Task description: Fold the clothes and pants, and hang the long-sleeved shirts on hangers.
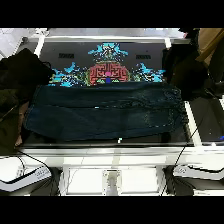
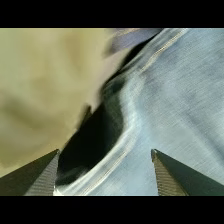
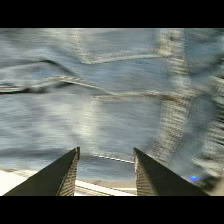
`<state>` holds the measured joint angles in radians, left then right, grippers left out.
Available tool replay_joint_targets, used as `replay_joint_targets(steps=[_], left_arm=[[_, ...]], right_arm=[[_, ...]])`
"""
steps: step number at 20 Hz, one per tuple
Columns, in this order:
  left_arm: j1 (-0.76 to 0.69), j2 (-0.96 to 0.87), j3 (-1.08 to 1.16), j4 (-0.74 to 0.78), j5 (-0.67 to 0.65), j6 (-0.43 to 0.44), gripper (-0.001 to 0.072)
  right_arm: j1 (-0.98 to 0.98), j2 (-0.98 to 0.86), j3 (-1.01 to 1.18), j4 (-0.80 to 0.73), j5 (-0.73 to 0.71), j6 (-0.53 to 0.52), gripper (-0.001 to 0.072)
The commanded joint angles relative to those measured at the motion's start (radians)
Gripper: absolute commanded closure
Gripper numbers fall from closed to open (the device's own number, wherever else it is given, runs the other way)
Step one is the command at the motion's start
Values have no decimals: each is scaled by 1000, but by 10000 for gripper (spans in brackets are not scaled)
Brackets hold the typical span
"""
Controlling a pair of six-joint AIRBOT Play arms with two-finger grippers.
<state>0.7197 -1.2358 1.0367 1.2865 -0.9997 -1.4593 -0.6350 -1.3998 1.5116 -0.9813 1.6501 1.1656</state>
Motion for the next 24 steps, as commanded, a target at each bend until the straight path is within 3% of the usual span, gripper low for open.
replay_joint_targets(steps=[1, 5, 8, 10, 14, 15, 17, 18, 20, 22, 24], left_arm=[[112, 96, -114, 40, -119, -7, 69], [189, 161, -366, -14, -134, 20, 89], [188, 156, -480, -255, -15, 120, 89], [188, 155, -520, -393, 78, 158, 103], [170, 121, -524, -406, 99, 159, 137], [161, 108, -524, -406, 100, 160, 193], [131, 82, -524, -406, 122, 160, 395], [114, 77, -521, -406, 133, 172, 692], [97, 78, -475, -396, 93, 211, 690], [97, 78, -368, -341, -43, 206, 691], [97, 78, -232, -197, -230, 113, 691]], right_arm=[[-102, 66, -52, -64, 32, -57, 346], [-293, 203, -338, 22, -56, -122, 345], [-382, 265, -521, 122, -136, -173, 345], [-387, 267, -571, 130, -138, -189, 345], [-384, 267, -589, 148, -152, -192, 345], [-384, 267, -589, 155, -152, -192, 346], [-384, 267, -589, 177, -151, -192, 345], [-384, 267, -589, 187, -149, -192, 345], [-384, 267, -588, 206, -125, -192, 346], [-384, 267, -589, 206, -94, -192, 346], [-384, 267, -589, 206, -80, -192, 346]])
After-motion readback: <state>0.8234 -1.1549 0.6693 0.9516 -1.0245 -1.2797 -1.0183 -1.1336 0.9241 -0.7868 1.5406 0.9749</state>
